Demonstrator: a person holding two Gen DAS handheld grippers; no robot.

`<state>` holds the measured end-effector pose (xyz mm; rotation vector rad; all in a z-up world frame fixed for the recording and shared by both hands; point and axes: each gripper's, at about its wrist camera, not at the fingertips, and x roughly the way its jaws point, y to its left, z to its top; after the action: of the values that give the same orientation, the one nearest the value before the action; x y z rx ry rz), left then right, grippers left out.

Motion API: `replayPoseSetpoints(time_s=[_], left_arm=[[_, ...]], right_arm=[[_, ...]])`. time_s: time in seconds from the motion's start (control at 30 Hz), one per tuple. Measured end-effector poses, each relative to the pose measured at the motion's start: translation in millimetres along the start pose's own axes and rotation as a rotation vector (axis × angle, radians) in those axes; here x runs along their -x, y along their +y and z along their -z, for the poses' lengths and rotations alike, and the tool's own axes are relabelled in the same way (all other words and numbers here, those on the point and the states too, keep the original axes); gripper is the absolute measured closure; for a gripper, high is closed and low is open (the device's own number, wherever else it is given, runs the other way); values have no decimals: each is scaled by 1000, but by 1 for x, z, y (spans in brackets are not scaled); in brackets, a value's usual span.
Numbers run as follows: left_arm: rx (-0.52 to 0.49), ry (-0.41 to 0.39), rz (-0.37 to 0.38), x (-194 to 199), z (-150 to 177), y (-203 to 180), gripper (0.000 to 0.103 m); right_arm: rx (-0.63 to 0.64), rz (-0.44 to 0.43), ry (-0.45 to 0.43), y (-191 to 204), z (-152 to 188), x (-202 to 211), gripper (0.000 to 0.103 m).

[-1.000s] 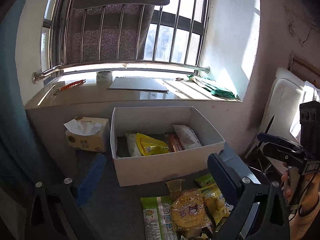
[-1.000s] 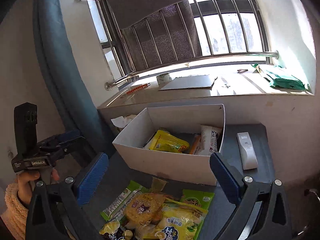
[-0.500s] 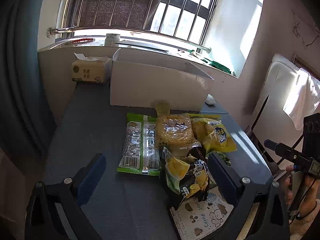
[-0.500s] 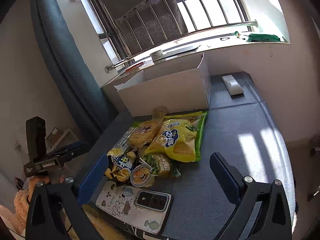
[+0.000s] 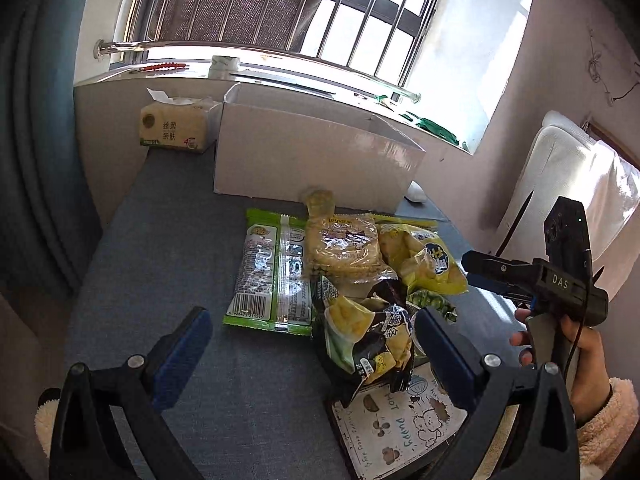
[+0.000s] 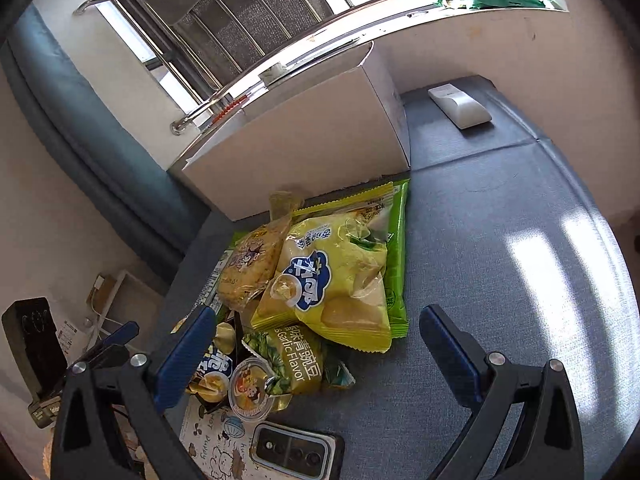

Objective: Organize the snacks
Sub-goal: 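Grasp the yellow potato-chip bag with the right tool, then put chip bag in box with right tool while left tool drops Lay's cracker in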

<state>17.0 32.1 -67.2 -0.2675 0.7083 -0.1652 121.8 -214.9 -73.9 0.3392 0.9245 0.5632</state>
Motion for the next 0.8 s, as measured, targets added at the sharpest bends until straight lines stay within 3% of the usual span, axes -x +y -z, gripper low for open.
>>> replayPoseSetpoints(time_s=[0.2,0.3,0.37,0.43,0.47,0.8], left_arm=[[-3,-15,4,5,1,2,0],[6,-3,-2,3,0,4,0],[4,-2,-6,3,-1,4,0],[0,-4,-10,3,-1,4,0],[-2,-3,-11,3,-2,4,0],[-121,58,-42,-31,-35,-18,0]], right_arm=[[66,74,57,11,-27,-37,0],[144,184,142,20,-33,-58,0],[153,171,138,20,-33,-61,17],[153,179,105,18,-33,-54,45],[135,152,87,15,-32,-47,51],[9,83,-42,-10,-15,27,52]])
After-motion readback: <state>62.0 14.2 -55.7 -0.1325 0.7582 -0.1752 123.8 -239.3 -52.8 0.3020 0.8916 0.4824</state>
